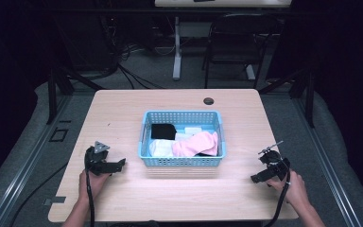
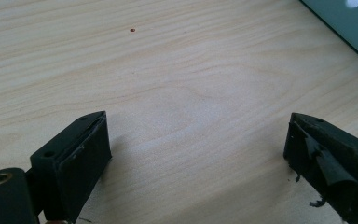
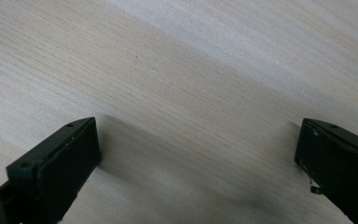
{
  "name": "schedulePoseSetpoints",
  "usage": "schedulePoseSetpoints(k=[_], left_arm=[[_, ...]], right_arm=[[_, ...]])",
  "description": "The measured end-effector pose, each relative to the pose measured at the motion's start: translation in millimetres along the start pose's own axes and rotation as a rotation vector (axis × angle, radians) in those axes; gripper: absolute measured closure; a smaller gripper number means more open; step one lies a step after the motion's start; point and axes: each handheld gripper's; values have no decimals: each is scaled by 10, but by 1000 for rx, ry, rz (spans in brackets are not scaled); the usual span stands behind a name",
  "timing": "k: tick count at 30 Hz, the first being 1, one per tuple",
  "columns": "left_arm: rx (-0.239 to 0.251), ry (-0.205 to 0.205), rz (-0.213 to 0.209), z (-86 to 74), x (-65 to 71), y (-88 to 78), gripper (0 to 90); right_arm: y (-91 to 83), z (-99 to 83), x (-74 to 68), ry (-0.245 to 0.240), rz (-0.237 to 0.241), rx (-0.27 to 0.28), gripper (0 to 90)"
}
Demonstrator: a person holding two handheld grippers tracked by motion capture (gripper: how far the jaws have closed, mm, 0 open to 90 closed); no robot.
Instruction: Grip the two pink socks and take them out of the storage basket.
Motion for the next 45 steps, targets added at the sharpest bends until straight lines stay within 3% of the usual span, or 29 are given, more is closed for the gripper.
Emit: schedulePoseSetpoints(k=[7, 10, 11, 17, 19, 20, 22, 36, 45], left_arm=[[-1, -1, 0, 0, 1, -1, 70], [0, 0, 0, 0, 0, 0, 70], [-1, 0, 0, 0, 1, 0, 69], [-2, 1, -3, 3, -1, 2, 69], [-1, 1, -3, 3, -1, 2, 69], [-1, 1, -3, 3, -1, 2, 69], [0, 1, -1, 2, 0, 3, 69], [0, 1, -1, 2, 1, 3, 69], [-1, 1, -2, 2, 0, 3, 69]], right_arm=[[15, -18, -14, 22, 0, 32, 0], [2, -5, -1, 0, 2, 8, 0], [15, -19, -13, 18, 1, 34, 0], [-9, 10, -20, -21, -6, -22, 0], [-4, 26, -54, -10, -10, -3, 0], [-34, 53, -48, -34, -13, -25, 0], [-55, 68, -52, -25, -1, -20, 0], [-505, 268, -132, -24, 46, 101, 0], [-843, 559, -247, -86, 65, 156, 5]])
Point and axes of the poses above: each handheld gripper's, and its own axes: y roughly forward along the jaws, z roughly out of its top, x roughly to its right, and after that the axes turned 4 degrees about x, right-handed
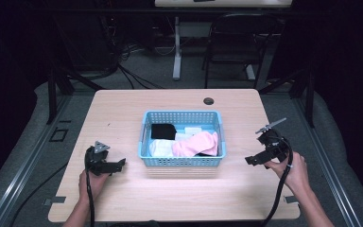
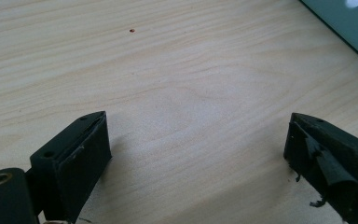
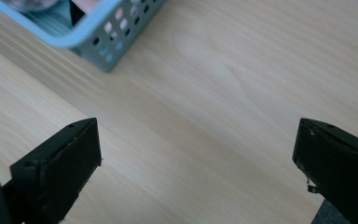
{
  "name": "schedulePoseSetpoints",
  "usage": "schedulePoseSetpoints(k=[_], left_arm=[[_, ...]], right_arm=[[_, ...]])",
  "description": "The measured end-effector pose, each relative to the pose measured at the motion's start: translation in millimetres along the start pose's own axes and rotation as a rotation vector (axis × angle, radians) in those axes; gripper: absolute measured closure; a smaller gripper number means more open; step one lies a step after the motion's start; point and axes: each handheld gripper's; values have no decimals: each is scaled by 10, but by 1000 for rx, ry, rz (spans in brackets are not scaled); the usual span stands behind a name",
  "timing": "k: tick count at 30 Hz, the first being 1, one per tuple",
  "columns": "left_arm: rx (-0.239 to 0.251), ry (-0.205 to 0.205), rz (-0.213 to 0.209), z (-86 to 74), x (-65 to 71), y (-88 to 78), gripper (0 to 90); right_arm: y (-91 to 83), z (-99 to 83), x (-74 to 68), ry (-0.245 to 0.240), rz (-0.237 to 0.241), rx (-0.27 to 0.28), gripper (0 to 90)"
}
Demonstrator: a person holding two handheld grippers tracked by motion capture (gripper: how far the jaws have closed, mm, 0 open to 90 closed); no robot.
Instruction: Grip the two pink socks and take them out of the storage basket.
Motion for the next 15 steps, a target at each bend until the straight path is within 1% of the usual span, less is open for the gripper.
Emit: schedulePoseSetpoints(k=[1, 2, 4, 5, 6, 7, 9, 12, 13, 14, 15], left_arm=[[0, 0, 0, 0, 0, 0, 69], [0, 0, 1, 0, 0, 0, 69], [-1, 1, -1, 0, -1, -1, 69], [-1, 0, -1, 0, -1, 0, 69], [-1, 0, -1, 1, -1, -1, 69], [-1, 0, -1, 1, -1, -1, 69], [-1, 0, -1, 1, -1, 0, 69], [-1, 1, -1, 1, -1, -1, 69], [-1, 1, -1, 1, -1, -1, 69], [-2, 1, -1, 1, -1, -1, 69], [-1, 0, -1, 1, -1, -1, 69]], right_arm=[[-21, 51, -13, -10, 7, 12, 5], [-43, 102, -39, -11, 4, 24, 5], [-89, 212, -82, -27, 11, 33, 6], [-115, 269, -102, -44, 6, 34, 6], [-130, 326, -128, -47, 17, 42, 7], [-130, 326, -128, -47, 17, 42, 7], [-160, 467, -189, -69, 19, 50, 10], [-159, 642, -277, -93, 29, 53, 13], [-146, 698, -313, -97, 34, 65, 15], [-129, 775, -354, -112, 44, 57, 15], [-109, 814, -388, -113, 47, 64, 15]])
Point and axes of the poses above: each handheld gripper's, and its own axes: y roughly forward along the jaws, z roughly out of its top, x roughly to its right, and after that the axes turned 4 degrees about x, right-handed
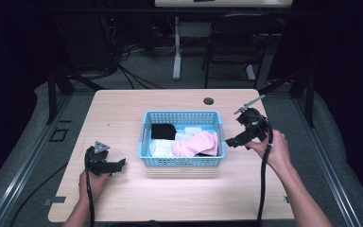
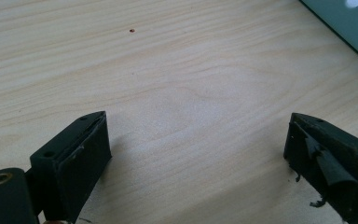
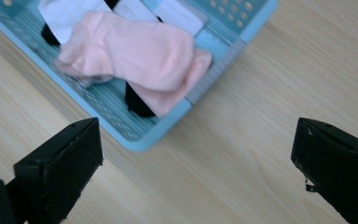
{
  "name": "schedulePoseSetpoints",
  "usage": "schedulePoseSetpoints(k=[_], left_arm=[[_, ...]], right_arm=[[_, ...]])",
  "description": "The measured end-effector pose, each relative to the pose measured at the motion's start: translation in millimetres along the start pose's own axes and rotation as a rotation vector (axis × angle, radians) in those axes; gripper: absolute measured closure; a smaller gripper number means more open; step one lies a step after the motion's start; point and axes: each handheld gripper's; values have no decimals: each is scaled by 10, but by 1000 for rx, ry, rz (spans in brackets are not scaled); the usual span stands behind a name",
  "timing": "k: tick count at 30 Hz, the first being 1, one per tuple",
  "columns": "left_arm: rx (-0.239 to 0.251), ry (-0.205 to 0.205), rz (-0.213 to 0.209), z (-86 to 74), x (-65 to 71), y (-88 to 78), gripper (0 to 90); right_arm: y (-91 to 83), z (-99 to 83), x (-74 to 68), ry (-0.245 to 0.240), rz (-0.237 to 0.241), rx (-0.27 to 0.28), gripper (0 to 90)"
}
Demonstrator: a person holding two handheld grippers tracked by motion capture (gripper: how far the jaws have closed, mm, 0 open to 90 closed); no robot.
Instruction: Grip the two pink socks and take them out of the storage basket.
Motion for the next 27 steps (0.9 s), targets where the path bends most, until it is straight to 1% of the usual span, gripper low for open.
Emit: schedulePoseSetpoints(k=[2, 6, 7, 8, 9, 10, 11, 12, 13, 14, 15, 16, 20, 25, 26, 27], left_arm=[[-1, 1, 0, 0, 0, 0, 69], [0, 0, 0, 0, -1, 0, 69], [1, -1, -1, 0, 0, 1, 69], [1, -1, -1, 0, 0, 1, 69], [-1, 2, 0, 1, -1, 1, 69], [0, 2, 0, 1, -1, 2, 69], [0, 2, 0, 1, -2, 2, 69], [0, 2, 0, 1, -1, 2, 69], [0, 2, 0, 1, -1, 2, 69], [0, 2, 0, 1, -2, 2, 69], [0, 3, 0, 1, -2, 2, 69], [0, 2, 0, 1, -2, 2, 69], [-1, 2, 0, 1, -1, 1, 69], [0, 3, -2, 3, -3, 3, 69], [0, 3, -2, 3, -3, 3, 69], [-1, 3, -3, 3, -3, 4, 69]], right_arm=[[79, 131, -79, -25, 18, -17, 15], [240, 309, -219, -57, 44, -30, 19], [333, 382, -287, -63, 59, -32, 24], [333, 382, -287, -63, 59, -32, 24], [383, 428, -319, -77, 64, -44, 30], [454, 479, -360, -85, 74, -50, 40], [517, 513, -395, -81, 85, -49, 53], [638, 576, -448, -89, 103, -64, 82], [638, 576, -448, -89, 103, -64, 82], [775, 617, -511, -94, 113, -86, 122], [822, 635, -527, -109, 111, -106, 132], [892, 647, -552, -108, 116, -122, 135], [1142, 666, -638, -117, 108, -190, 188], [1359, 648, -646, -109, 90, -254, 322], [1359, 648, -646, -109, 90, -254, 322], [1440, 622, -641, -104, 84, -282, 382]])
Point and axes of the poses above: each handheld gripper's, and its own axes: y roughly forward along the jaws, z roughly out of its top, x roughly to its right, and after that the axes turned 4 degrees about x, right-handed
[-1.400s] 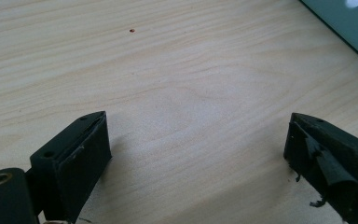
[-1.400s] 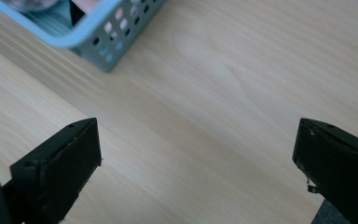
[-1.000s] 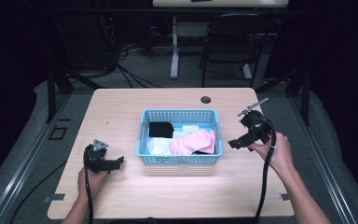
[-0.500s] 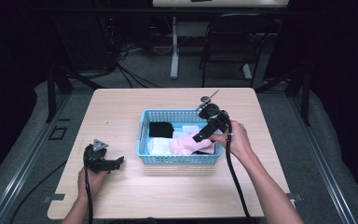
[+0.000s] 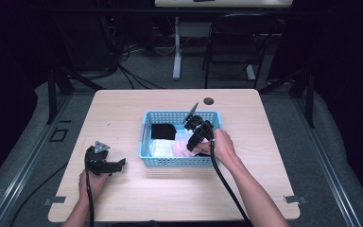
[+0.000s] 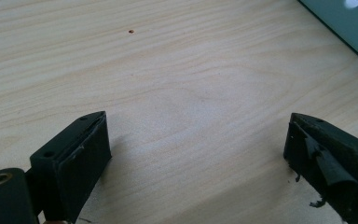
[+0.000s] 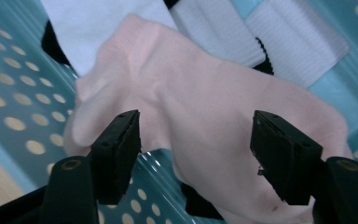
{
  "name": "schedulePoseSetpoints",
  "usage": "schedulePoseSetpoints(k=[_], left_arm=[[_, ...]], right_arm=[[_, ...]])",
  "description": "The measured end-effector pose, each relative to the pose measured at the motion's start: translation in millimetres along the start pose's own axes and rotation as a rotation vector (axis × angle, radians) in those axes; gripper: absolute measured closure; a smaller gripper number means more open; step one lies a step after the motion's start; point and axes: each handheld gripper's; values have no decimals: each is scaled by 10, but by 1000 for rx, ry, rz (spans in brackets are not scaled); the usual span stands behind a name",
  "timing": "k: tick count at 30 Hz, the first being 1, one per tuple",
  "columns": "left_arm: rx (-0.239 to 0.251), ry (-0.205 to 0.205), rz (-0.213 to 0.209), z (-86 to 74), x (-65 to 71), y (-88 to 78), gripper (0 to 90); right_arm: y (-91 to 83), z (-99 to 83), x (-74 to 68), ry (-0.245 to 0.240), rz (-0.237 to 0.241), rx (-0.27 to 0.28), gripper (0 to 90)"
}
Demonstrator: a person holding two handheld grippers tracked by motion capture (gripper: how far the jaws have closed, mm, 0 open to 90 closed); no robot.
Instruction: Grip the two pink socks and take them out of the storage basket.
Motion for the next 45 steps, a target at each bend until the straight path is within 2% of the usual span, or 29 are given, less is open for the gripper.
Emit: schedulePoseSetpoints(k=[1, 2, 4, 5, 6, 11, 15, 19, 23, 24, 25, 29, 31, 34, 37, 40, 45], left_arm=[[0, 1, 0, 0, 0, 1, 69], [1, 1, -1, 1, -1, 1, 69], [1, 2, -1, 1, -1, 2, 69], [1, 2, -1, 1, -1, 2, 69], [1, 2, -1, 2, -1, 3, 69], [2, 2, -1, 2, -1, 3, 69], [1, 3, -2, 2, -2, 3, 69], [3, 1, -1, 2, 0, 5, 69], [3, 1, -1, 2, 0, 5, 70], [3, 1, -1, 2, -1, 5, 70], [3, 1, -1, 2, -1, 5, 69], [3, 1, -1, 2, -1, 5, 70], [3, 1, -1, 2, -1, 5, 69], [3, 1, -2, 2, -1, 5, 70], [3, 1, -2, 3, -1, 5, 69], [1, 3, -2, 3, -2, 4, 70], [1, 3, -3, 3, -3, 4, 70]], right_arm=[[0, 0, 0, 0, 0, 0, 382], [47, -4, -1, 0, -23, -14, 443], [75, -4, -1, 2, -38, -24, 512], [75, -4, -1, 2, -38, -24, 512], [90, -7, 10, 14, -50, -11, 588], [70, -19, 60, 35, -41, -5, 733], [-3, -61, 98, 67, -14, 45, 820], [-59, -72, 114, 66, -15, 48, 844], [-135, -95, 153, 86, 10, 75, 844], [-147, -113, 163, 108, 4, 92, 844], [-162, -112, 182, 98, 3, 77, 845], [-172, -127, 223, 112, 8, 86, 845], [-164, -141, 240, 137, 19, 87, 812], [-154, -155, 271, 136, 17, 59, 776], [-153, -173, 289, 155, 26, 72, 764], [-160, -187, 309, 156, 30, 68, 829], [-191, -180, 303, 149, 33, 68, 862]])
Point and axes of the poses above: each handheld gripper's, and its own axes: y roughly forward along the jaws, z roughly out of its top, x roughly to its right, and after that the axes turned 4 degrees about x, right-handed
